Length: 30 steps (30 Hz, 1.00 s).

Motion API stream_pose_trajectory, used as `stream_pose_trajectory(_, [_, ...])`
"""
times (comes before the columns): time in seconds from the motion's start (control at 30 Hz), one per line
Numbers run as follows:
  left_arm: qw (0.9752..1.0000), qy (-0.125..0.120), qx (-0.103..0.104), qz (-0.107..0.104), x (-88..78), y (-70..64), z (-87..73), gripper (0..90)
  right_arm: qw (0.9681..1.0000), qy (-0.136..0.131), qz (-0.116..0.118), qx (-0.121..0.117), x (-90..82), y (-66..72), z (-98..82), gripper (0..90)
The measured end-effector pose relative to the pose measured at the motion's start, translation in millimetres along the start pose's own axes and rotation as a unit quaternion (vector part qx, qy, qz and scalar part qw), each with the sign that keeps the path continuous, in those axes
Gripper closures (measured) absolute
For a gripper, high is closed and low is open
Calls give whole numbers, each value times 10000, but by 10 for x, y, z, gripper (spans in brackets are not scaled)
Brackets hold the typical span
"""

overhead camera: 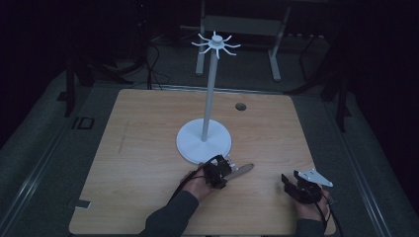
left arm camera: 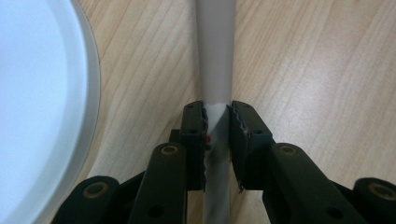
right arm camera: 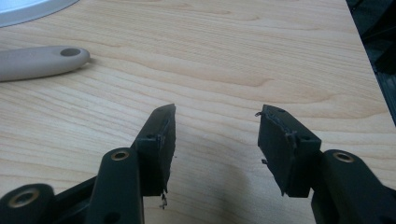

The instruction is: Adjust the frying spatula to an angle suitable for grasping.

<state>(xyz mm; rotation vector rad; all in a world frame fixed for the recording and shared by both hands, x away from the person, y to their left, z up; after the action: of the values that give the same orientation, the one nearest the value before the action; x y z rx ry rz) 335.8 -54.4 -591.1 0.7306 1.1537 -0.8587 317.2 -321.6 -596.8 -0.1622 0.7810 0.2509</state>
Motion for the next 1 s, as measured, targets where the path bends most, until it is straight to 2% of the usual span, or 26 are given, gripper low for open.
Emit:
stream_pose_trajectory(0.27, [10000,-42,-42,-42,33,10,116,737,10000,10,13,2,7,1,-3,462])
stream_pose_trajectory(0.4, [9999,37,-48,-99,40,21,155,736,10000,22,31,7,8,-1,-7,461])
stream_pose_trajectory(0.43, [9997,151,-51,-200,39,34,170,739,10000,46,44,14,13,0,-9,460])
stream_pose_trajectory(0.57, [9987,334,-95,-370,37,60,195,739,10000,68,56,-2,22,4,-12,458])
stream_pose_trajectory(0.77, [9958,665,-127,-616,35,101,243,738,9999,97,70,3,25,9,-15,455])
stream_pose_trajectory(0.93, [9966,665,-28,-480,33,80,244,743,9999,107,77,-2,30,7,-15,455])
stream_pose_trajectory(1.0, [9968,592,-77,-537,33,80,233,745,9999,104,77,2,28,5,-16,455])
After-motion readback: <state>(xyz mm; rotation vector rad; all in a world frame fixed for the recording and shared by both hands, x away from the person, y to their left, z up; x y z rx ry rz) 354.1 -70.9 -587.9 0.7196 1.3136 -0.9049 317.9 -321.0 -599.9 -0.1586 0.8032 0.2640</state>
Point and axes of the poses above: each handheld gripper's, and its own axes: x roughly forward along the jaws, z roughly out of its top, y roughly to its left, the point moved 6 cm from there along x, roughly forward along the jaws, and after that the axes turned 10 degrees about y, right-handed, at the moved point
